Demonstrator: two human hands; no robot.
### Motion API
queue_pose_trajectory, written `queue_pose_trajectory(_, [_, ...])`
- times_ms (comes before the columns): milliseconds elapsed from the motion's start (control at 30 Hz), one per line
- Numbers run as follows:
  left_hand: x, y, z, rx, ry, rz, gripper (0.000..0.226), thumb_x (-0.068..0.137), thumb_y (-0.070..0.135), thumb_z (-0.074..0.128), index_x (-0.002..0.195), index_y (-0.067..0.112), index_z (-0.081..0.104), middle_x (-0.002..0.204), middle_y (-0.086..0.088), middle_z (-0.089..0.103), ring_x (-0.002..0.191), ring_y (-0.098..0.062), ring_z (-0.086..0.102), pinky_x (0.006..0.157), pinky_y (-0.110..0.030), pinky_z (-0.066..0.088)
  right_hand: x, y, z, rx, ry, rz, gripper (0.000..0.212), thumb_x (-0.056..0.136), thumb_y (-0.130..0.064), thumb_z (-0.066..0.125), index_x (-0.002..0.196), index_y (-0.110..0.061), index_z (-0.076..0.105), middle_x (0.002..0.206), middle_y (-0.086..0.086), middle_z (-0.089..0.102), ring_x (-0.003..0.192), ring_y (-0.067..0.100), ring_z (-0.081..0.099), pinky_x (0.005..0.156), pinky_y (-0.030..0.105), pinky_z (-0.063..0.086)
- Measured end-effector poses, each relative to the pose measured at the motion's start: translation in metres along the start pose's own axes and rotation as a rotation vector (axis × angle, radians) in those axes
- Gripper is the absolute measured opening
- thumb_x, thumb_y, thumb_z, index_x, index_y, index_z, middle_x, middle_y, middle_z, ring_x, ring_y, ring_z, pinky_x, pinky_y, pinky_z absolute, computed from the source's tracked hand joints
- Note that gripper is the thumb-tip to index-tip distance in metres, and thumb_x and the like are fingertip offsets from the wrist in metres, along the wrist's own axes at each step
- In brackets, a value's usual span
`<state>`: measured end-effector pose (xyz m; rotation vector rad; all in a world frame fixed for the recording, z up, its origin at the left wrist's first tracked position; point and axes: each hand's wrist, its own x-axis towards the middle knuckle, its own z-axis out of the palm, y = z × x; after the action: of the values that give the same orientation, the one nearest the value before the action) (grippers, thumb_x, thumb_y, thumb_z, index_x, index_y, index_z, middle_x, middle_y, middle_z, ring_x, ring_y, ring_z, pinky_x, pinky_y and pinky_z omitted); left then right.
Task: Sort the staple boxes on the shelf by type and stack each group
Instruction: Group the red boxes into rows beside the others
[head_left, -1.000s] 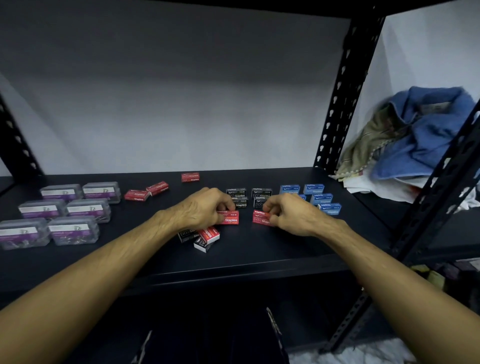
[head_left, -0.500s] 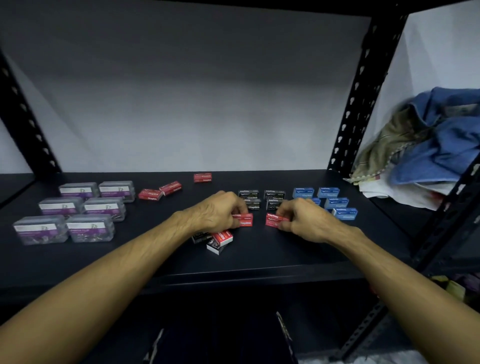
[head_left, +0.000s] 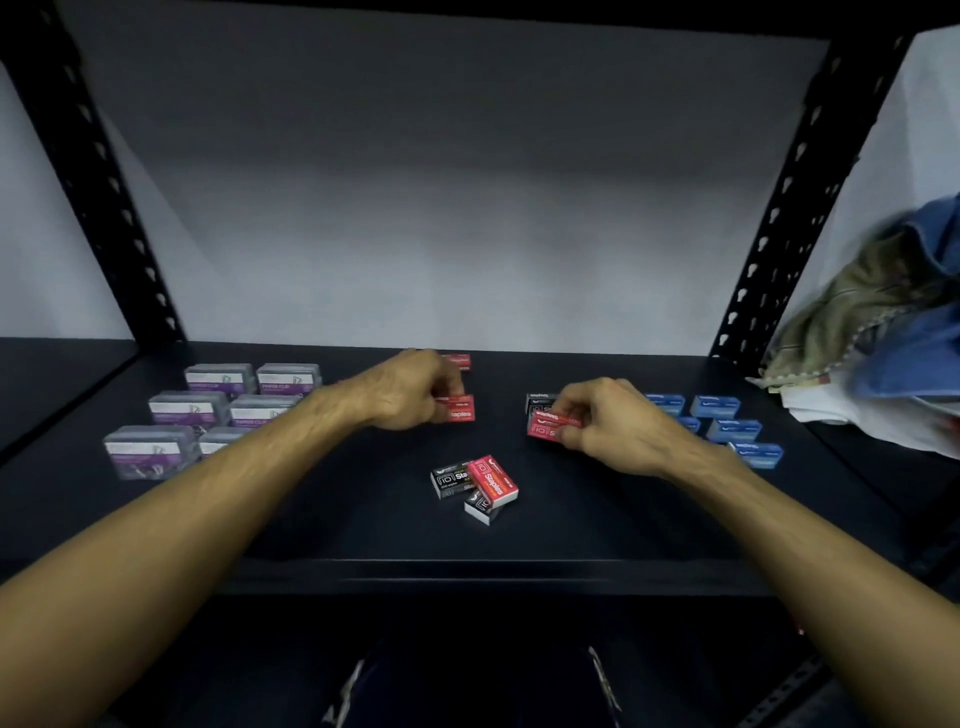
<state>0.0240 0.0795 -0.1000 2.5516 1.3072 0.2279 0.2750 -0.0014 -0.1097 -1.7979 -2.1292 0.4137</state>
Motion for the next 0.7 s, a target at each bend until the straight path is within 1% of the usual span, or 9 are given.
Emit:
queue_pose_trajectory(100, [-0.003,-0.018,-0.011,0.009,0.000,-0.050,0.018,0.085,0.020,0.073,0.102,0.021,0.070,0.095,0.007,0.068,0.087,-0.012,0.063,0.070,-0.021,0.045,0.018,-0.017,0.001,-0.005,-0.007,-0.031,0.012,0.085,-0.023,0.072,0.097,-0.025,0.069,0.084,-0.010,0.066,0.075,0.005,0.061,0.065,0.024,0.047])
queue_pose_trajectory(200, [-0.004,-0.030,-0.017,0.013,0.004,-0.087,0.017,0.085,0.019,0.073,0.101,0.019,0.070,0.094,0.004,0.069,0.087,-0.014,0.064,0.074,-0.024,0.050,0.038,-0.030,0.005,-0.013,-0.008,-0.057,0.012,0.085,-0.021,0.071,0.097,-0.023,0.069,0.089,-0.008,0.070,0.081,0.007,0.065,0.076,0.033,0.055])
queue_pose_trajectory(367, [0.001,-0.044,-0.015,0.038,-0.016,-0.115,0.015,0.084,0.016,0.073,0.098,0.019,0.070,0.088,0.006,0.067,0.082,-0.013,0.063,0.070,-0.022,0.046,0.068,-0.046,0.016,-0.095,-0.038,-0.082,0.018,0.089,-0.024,0.070,0.107,-0.022,0.068,0.103,-0.003,0.069,0.093,0.015,0.064,0.085,0.039,0.055])
queue_pose_trajectory(500, [0.007,-0.053,-0.010,0.033,-0.029,-0.107,0.014,0.083,0.012,0.071,0.095,0.019,0.070,0.078,0.014,0.061,0.077,-0.011,0.060,0.065,-0.019,0.042,0.087,-0.053,0.028,-0.152,-0.068,-0.089,0.023,0.090,-0.025,0.070,0.112,-0.022,0.067,0.110,-0.003,0.067,0.099,0.017,0.063,0.091,0.039,0.052])
queue_pose_trajectory(567, [0.011,-0.057,-0.008,0.038,-0.031,-0.105,0.015,0.084,0.012,0.071,0.098,0.017,0.070,0.080,0.013,0.061,0.078,-0.010,0.059,0.064,-0.018,0.041,0.095,-0.053,0.034,-0.179,-0.071,-0.085,0.025,0.089,-0.026,0.070,0.114,-0.022,0.067,0.110,-0.002,0.067,0.099,0.017,0.063,0.090,0.039,0.052])
queue_pose_trajectory(633, [0.015,-0.060,-0.006,0.048,-0.028,-0.094,0.016,0.084,0.014,0.071,0.100,0.017,0.071,0.086,0.009,0.064,0.082,-0.012,0.061,0.067,-0.019,0.042,0.102,-0.052,0.039,-0.201,-0.079,-0.080,0.027,0.089,-0.026,0.070,0.116,-0.022,0.066,0.110,-0.002,0.067,0.101,0.018,0.063,0.091,0.037,0.051])
queue_pose_trajectory(700, [0.019,-0.061,-0.005,0.054,-0.033,-0.085,0.014,0.084,0.015,0.071,0.098,0.018,0.070,0.088,0.008,0.064,0.082,-0.012,0.061,0.066,-0.019,0.041,0.108,-0.051,0.041,-0.221,-0.082,-0.082,0.027,0.090,-0.027,0.070,0.116,-0.022,0.066,0.112,-0.002,0.067,0.104,0.019,0.062,0.092,0.037,0.051])
